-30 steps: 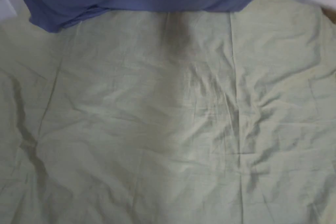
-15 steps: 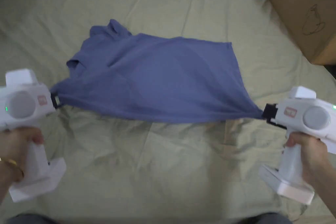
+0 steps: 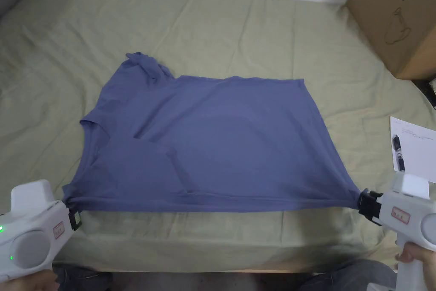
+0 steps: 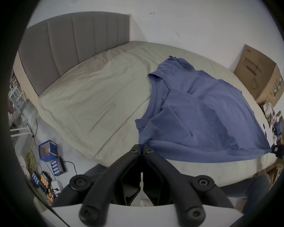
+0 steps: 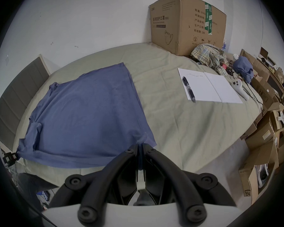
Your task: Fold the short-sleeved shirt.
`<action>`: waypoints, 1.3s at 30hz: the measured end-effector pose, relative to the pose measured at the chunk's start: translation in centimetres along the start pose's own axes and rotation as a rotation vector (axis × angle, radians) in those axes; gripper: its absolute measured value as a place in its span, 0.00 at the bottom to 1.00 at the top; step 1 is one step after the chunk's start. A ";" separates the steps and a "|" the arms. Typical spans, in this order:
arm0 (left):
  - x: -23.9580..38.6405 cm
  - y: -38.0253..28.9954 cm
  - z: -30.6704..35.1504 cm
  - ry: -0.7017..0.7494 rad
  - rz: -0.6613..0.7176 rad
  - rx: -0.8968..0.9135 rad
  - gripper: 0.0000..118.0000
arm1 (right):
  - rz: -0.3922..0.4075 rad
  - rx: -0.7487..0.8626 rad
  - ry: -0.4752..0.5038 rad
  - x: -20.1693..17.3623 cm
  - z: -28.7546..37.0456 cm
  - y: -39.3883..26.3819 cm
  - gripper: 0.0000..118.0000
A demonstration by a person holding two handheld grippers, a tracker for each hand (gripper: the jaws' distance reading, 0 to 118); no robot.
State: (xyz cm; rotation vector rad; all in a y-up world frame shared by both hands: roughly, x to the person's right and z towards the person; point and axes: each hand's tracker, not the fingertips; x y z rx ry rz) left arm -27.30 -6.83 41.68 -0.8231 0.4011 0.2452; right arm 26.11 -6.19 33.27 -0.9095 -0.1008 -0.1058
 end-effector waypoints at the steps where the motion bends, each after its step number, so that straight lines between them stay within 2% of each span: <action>1: -0.1 -0.1 0.1 0.001 0.006 0.001 0.00 | 0.005 -0.001 0.002 0.2 0.3 -0.5 0.03; 3: -0.5 -0.1 -0.1 0.004 0.026 -0.014 0.00 | 0.011 0.031 0.085 0.4 0.8 -1.1 0.03; 5: -0.6 0.2 0.2 -0.008 0.047 -0.006 0.00 | 0.033 0.011 0.094 0.5 1.1 -1.4 0.04; 6: -0.9 0.4 0.3 -0.019 0.049 -0.007 0.12 | 0.055 0.009 0.089 0.4 1.4 -1.4 0.07; 7: -1.1 0.7 0.8 -0.032 0.057 0.006 0.26 | 0.036 0.005 0.100 0.3 1.8 -1.4 0.17; 8: -1.4 1.2 1.4 -0.036 0.061 0.003 0.57 | 0.051 0.012 0.073 0.5 2.2 -1.2 0.49; 9: -1.8 1.6 2.0 -0.049 0.075 0.012 0.79 | 0.062 0.017 0.057 0.8 2.8 -0.9 0.73; 10: -2.3 2.1 3.0 -0.071 0.104 0.054 0.96 | 0.067 0.032 0.077 0.9 3.5 -0.6 0.87; 11: -2.7 2.7 3.9 -0.084 0.110 0.092 1.00 | 0.100 0.075 0.064 0.9 4.5 -0.1 0.92; 15: -2.2 5.3 7.9 -0.039 0.071 0.316 1.00 | 0.138 0.152 0.058 -0.4 8.9 1.9 0.92; 16: -1.6 6.0 8.9 -0.044 0.037 0.370 1.00 | 0.165 0.281 0.029 -0.8 10.0 2.7 0.92; 18: 0.0 7.1 11.0 -0.037 -0.034 0.482 1.00 | 0.163 0.415 0.051 -2.1 11.9 3.2 0.92; 19: 1.0 7.2 11.6 -0.018 -0.077 0.539 1.00 | 0.181 0.484 0.151 -3.4 13.0 3.3 0.92; 22: 3.6 6.7 12.0 0.043 -0.208 0.645 1.00 | 0.145 0.633 0.188 -5.3 14.3 3.4 0.92; 24: 4.9 6.1 11.9 0.044 -0.272 0.650 1.00 | 0.110 0.639 0.183 -6.1 14.4 3.1 0.92; 25: 5.4 5.8 11.9 0.022 -0.283 0.636 0.99 | 0.106 0.634 0.193 -6.4 14.5 2.9 0.92; 26: 5.4 5.5 11.6 -0.024 -0.279 0.616 0.93 | 0.100 0.647 0.204 -6.6 14.5 2.7 0.92; 27: 5.6 5.3 11.6 -0.046 -0.273 0.603 0.86 | 0.128 0.671 0.219 -6.8 14.5 2.5 0.90; 28: 5.7 5.1 11.6 -0.056 -0.259 0.591 0.73 | 0.130 0.666 0.217 -6.9 14.4 2.3 0.86; 29: 5.8 5.0 11.4 -0.056 -0.247 0.586 0.54 | 0.138 0.669 0.213 -7.1 14.4 2.2 0.77; 31: 5.9 4.9 11.1 -0.070 -0.236 0.575 0.24 | 0.156 0.675 0.221 -7.2 14.5 2.3 0.53; 32: 5.9 4.9 11.1 -0.078 -0.234 0.570 0.11 | 0.157 0.652 0.227 -7.2 14.4 2.1 0.36; 34: 6.1 4.9 11.0 -0.086 -0.231 0.569 0.00 | 0.157 0.651 0.243 -7.3 14.4 1.9 0.07; 35: 6.1 4.9 11.1 -0.089 -0.231 0.566 0.00 | 0.149 0.623 0.243 -7.4 14.3 1.7 0.00; 38: 6.2 5.1 11.0 -0.123 -0.225 0.539 0.00 | 0.129 0.612 0.240 -7.1 14.3 1.8 0.00; 39: 6.1 5.0 11.0 -0.126 -0.223 0.538 0.00 | 0.092 0.595 0.214 -7.0 14.2 1.8 0.00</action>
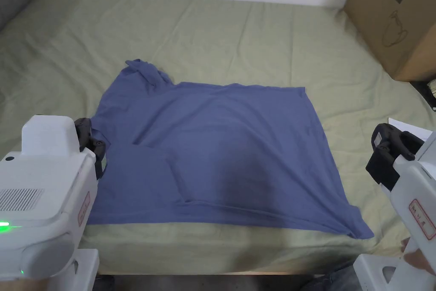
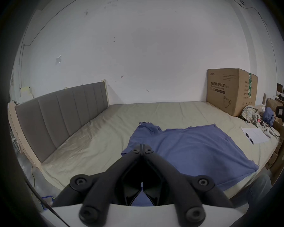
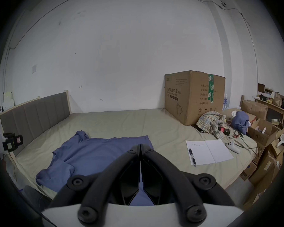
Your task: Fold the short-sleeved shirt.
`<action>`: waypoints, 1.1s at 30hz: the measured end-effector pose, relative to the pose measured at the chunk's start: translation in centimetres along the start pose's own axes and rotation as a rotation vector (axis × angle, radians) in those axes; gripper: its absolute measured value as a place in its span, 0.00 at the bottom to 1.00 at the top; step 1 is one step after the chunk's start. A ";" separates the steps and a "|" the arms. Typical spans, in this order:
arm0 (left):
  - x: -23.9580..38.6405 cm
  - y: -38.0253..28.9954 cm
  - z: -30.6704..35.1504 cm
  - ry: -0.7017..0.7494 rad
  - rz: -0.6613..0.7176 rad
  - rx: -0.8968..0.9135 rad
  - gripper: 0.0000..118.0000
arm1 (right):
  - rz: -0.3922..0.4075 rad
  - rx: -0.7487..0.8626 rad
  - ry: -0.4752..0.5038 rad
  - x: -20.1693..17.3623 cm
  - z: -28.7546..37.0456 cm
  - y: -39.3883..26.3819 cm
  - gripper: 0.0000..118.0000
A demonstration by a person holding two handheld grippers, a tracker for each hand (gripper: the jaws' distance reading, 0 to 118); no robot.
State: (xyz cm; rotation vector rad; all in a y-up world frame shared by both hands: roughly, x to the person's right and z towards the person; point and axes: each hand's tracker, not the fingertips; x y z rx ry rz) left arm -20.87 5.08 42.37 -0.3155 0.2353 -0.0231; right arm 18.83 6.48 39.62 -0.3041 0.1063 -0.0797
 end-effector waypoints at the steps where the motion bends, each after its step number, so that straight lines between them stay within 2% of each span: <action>1: -0.1 0.0 -0.1 -0.002 0.000 -0.004 0.00 | -0.004 0.003 -0.001 0.0 -0.1 0.0 0.00; 6: -1.0 0.1 -0.9 0.009 0.037 -0.080 0.00 | 0.010 0.026 0.012 0.1 -0.3 0.2 0.00; 7: -1.3 0.0 -1.4 0.028 0.056 -0.109 0.07 | 0.013 0.022 0.012 0.1 -0.4 0.1 0.00; 8: -1.7 -0.1 -1.8 0.042 0.076 -0.138 0.07 | 0.060 -0.001 -0.021 0.4 -0.6 -0.1 0.00; 9: -2.3 -0.3 -2.4 0.040 0.097 -0.170 0.10 | 0.065 -0.008 -0.021 0.4 -0.7 -0.1 0.00; 10: -3.0 -0.6 -3.2 0.014 0.118 -0.220 0.19 | 0.067 -0.011 -0.026 0.4 -0.7 -0.2 0.00; 11: -4.1 -1.2 -4.4 0.004 0.138 -0.294 0.44 | 0.068 -0.016 -0.029 0.5 -0.7 -0.3 0.00; 13: -4.9 -2.4 -6.4 0.026 0.145 -0.472 0.87 | 0.061 -0.023 -0.029 0.8 -0.9 -0.5 0.00; 14: -5.3 -3.3 -7.1 0.036 0.148 -0.527 1.00 | 0.037 -0.036 -0.025 0.9 -1.0 -0.6 0.00; 16: -6.3 -4.7 -8.0 0.044 0.151 -0.576 1.00 | 0.002 -0.023 -0.001 0.8 -1.0 -0.6 0.00; 21: -7.8 -8.8 -10.9 0.074 0.173 -0.762 1.00 | 0.008 -0.048 0.001 0.8 -1.2 -0.9 0.00; 23: -8.1 -10.4 -11.7 0.070 0.166 -0.821 0.93 | 0.012 -0.055 -0.003 0.8 -1.2 -1.0 0.00; 25: -8.3 -11.6 -12.3 0.058 0.177 -0.859 0.80 | 0.011 -0.078 -0.017 0.9 -1.3 -1.1 0.00; 27: -8.1 -12.1 -12.3 0.060 0.209 -0.876 0.60 | 0.018 -0.080 -0.021 1.0 -1.4 -1.1 0.00; 30: -7.5 -12.1 -12.4 0.051 0.178 -0.863 0.46 | 0.030 -0.087 -0.034 1.2 -1.5 -1.1 0.00; 31: -7.3 -12.0 -12.7 0.035 0.125 -0.872 0.31 | 0.028 -0.089 -0.037 1.2 -1.5 -1.0 0.00; 32: -7.2 -11.6 -12.6 -0.007 0.127 -0.866 0.06 | 0.043 -0.087 -0.045 1.4 -1.5 -1.0 0.00; 33: -7.1 -11.2 -12.4 -0.040 0.175 -0.853 0.04 | 0.041 -0.089 -0.049 1.6 -1.6 -1.1 0.00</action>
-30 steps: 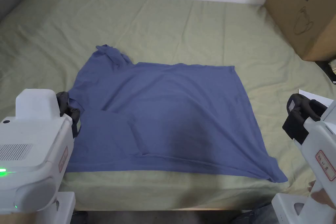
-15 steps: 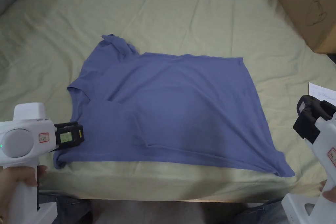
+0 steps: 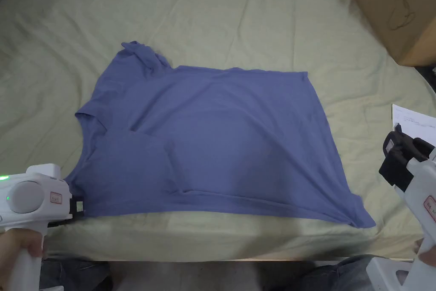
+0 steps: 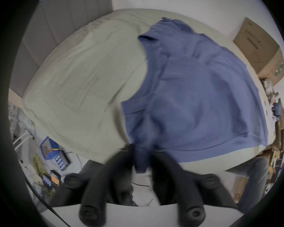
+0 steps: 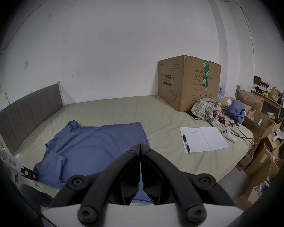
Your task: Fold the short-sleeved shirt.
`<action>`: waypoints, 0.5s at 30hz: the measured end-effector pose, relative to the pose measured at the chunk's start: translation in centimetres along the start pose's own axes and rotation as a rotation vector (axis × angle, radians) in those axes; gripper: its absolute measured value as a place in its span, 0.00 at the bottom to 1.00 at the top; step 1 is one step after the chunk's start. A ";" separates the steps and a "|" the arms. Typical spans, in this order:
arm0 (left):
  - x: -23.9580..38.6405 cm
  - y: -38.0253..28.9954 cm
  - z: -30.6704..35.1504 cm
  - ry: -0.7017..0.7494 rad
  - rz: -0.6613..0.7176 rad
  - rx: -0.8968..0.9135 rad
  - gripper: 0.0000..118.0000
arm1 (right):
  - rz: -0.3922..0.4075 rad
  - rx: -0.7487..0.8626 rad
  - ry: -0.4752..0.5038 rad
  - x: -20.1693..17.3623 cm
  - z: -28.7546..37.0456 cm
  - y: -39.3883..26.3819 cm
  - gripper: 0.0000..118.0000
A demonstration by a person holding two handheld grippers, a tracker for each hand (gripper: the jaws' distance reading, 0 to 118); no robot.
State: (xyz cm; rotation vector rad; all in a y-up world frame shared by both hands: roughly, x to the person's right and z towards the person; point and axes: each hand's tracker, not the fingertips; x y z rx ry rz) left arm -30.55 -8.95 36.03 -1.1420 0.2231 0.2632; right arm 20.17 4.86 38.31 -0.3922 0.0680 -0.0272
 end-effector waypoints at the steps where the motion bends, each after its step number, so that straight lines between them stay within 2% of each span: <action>1: 0.2 0.1 0.5 -0.008 0.033 0.017 0.03 | -0.004 -0.009 -0.005 0.2 -0.1 0.0 0.00; 4: 0.6 0.2 1.7 0.052 -0.050 0.078 0.02 | 0.007 -0.063 -0.022 1.2 -0.8 -0.4 0.00; 7: 1.6 0.1 5.0 0.013 -0.004 0.145 0.02 | 0.023 -0.214 -0.030 3.1 -3.0 -0.8 0.00; 10: 1.2 0.6 6.6 -0.033 0.053 0.214 0.02 | -0.010 -0.495 0.042 5.5 -5.8 -2.9 0.02; 11: 1.3 0.6 7.1 -0.041 0.054 0.227 0.02 | -0.038 -0.575 0.031 6.3 -6.8 -3.9 0.12; 12: 1.5 0.6 7.4 -0.044 0.053 0.233 0.02 | -0.048 -0.597 0.037 6.8 -7.7 -4.7 0.30; 14: 1.9 0.9 7.4 -0.046 0.052 0.243 0.02 | -0.006 -0.692 0.009 7.2 -9.4 -6.6 0.81; 15: 2.1 0.9 7.5 -0.044 0.051 0.245 0.02 | 0.012 -0.705 -0.014 7.3 -10.1 -7.5 0.87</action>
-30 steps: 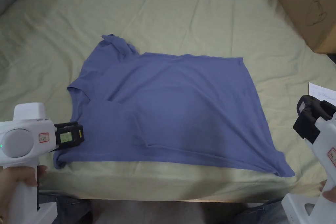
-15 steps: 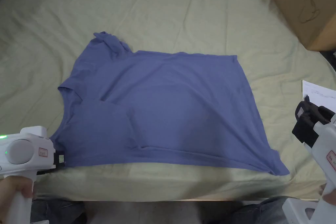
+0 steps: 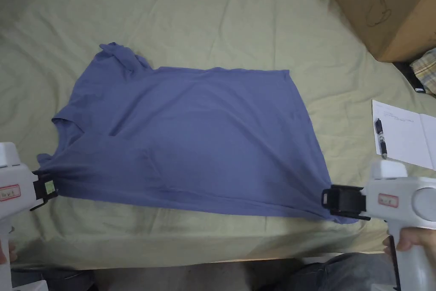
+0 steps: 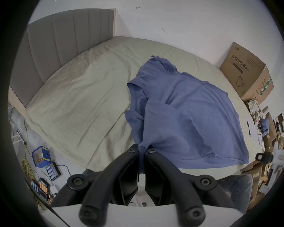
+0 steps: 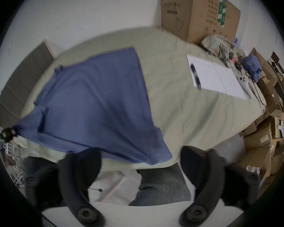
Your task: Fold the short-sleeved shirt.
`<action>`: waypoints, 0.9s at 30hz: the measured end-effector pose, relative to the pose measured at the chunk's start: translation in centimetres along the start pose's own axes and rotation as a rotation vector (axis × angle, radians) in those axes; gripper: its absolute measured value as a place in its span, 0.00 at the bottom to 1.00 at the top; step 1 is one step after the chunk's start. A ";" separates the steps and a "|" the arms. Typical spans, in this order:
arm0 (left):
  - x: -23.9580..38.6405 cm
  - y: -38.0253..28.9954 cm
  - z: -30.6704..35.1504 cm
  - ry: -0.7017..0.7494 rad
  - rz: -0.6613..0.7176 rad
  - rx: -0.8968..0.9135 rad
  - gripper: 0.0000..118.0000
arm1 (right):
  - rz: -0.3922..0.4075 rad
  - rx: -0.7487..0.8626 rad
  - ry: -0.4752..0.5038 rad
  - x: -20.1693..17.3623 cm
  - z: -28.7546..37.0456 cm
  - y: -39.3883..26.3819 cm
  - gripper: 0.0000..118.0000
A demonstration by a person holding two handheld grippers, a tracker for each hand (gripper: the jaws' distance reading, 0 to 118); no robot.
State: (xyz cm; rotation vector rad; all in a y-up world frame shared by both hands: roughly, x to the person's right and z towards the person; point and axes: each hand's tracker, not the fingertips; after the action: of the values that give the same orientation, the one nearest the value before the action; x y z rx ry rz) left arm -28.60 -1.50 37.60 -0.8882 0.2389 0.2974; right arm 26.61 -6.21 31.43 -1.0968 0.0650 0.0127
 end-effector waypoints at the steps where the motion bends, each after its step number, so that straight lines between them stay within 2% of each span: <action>1: 0.1 0.0 0.0 0.004 0.000 0.000 0.02 | 0.013 -0.015 -0.023 -0.3 -0.8 -0.4 0.87; 3: -0.4 0.0 -0.3 0.014 0.001 -0.005 0.02 | 0.059 -0.029 -0.037 -0.3 -2.4 -0.2 0.86; 4: -0.4 0.0 -0.4 0.019 0.000 -0.010 0.02 | 0.027 -0.041 -0.059 -0.2 -3.2 -0.1 0.84; 5: -0.3 -0.1 -0.4 0.024 -0.001 -0.015 0.02 | 0.029 -0.059 -0.060 -0.4 -3.8 -0.3 0.77; 6: -0.3 -0.2 -0.5 0.030 0.000 -0.019 0.02 | 0.025 -0.078 -0.066 -0.3 -4.3 -0.3 0.64; 7: -0.4 -0.3 -0.8 0.036 0.006 -0.025 0.02 | 0.020 -0.090 -0.068 -0.3 -4.8 -0.2 0.42; 8: -0.5 -0.4 -0.9 0.040 0.016 -0.031 0.02 | -0.002 -0.094 -0.067 0.0 -5.2 -0.3 0.05; 12: -1.0 -0.1 -1.5 0.047 0.062 -0.046 0.02 | -0.111 -0.132 0.038 1.0 -4.5 0.3 0.03; 15: -1.2 0.9 -1.4 0.030 0.132 -0.042 0.02 | -0.098 -0.107 0.037 1.5 -2.0 1.7 0.03; 19: -1.3 4.0 -1.3 -0.032 0.253 0.005 0.02 | -0.202 -0.007 0.120 2.1 1.8 5.5 0.03; 21: -1.0 6.1 -1.8 -0.033 0.258 0.019 0.02 | -0.239 0.032 0.146 1.4 3.5 8.0 0.03; 23: -1.0 8.8 -4.0 -0.019 0.245 0.042 0.02 | -0.240 0.057 0.121 1.0 3.7 10.6 0.03; 24: -0.9 9.9 -4.6 -0.012 0.248 0.049 0.02 | -0.218 0.091 0.054 1.1 3.4 11.9 0.03; 27: -0.1 12.9 -6.4 -0.016 0.305 0.050 0.02 | -0.225 0.130 0.032 0.2 1.6 15.6 0.03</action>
State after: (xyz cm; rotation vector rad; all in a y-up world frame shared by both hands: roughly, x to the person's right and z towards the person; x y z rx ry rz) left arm -33.77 1.12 24.38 -0.7985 0.3670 0.5791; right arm 26.19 2.30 18.28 -0.9693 -0.0286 -0.2088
